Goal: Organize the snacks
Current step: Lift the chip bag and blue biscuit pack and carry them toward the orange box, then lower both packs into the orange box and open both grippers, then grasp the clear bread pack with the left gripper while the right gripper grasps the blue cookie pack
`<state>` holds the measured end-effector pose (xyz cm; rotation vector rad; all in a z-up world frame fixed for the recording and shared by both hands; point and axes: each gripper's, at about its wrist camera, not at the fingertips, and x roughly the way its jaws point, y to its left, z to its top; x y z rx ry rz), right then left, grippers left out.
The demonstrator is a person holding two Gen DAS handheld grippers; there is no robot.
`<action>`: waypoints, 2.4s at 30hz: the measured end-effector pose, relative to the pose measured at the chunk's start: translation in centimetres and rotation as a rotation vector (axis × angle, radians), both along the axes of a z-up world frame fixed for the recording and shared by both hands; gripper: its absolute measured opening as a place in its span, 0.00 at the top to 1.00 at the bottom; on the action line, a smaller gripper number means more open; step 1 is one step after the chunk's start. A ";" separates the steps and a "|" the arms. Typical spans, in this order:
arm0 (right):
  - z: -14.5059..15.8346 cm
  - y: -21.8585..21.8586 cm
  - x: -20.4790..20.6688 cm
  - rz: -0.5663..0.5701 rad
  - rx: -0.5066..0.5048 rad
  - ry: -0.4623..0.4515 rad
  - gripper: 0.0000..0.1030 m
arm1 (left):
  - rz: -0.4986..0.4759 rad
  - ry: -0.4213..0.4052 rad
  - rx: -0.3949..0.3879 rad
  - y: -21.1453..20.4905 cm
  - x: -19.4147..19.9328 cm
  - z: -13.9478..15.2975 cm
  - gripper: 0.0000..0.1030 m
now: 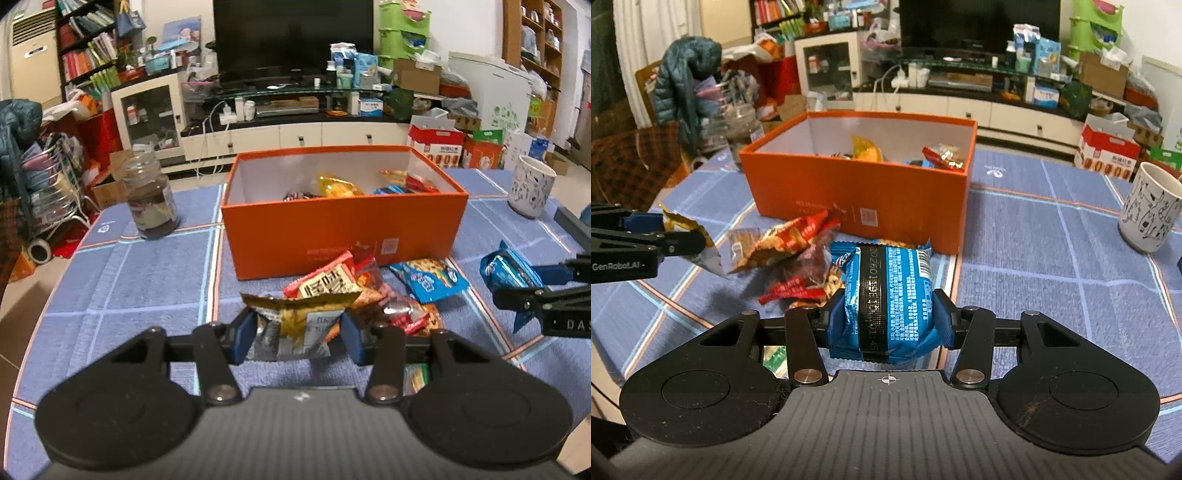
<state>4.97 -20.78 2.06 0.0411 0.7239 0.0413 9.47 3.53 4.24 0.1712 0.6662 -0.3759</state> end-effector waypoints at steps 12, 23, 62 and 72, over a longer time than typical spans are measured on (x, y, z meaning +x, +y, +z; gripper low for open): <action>2.2 -0.2 0.1 -0.006 0.036 -0.051 0.66 | 0.027 -0.049 -0.013 -0.6 1.0 3.8 0.54; 4.2 -1.0 2.7 -0.016 0.083 -0.079 0.66 | 0.002 -0.095 -0.003 -3.3 5.8 6.2 0.54; -5.3 1.7 10.2 -0.186 -0.020 0.045 0.24 | 0.426 0.132 -0.179 6.6 6.8 -4.7 0.01; -7.4 0.6 10.3 -0.157 -0.068 0.128 0.46 | 0.521 0.230 -0.216 4.1 8.7 -7.2 0.01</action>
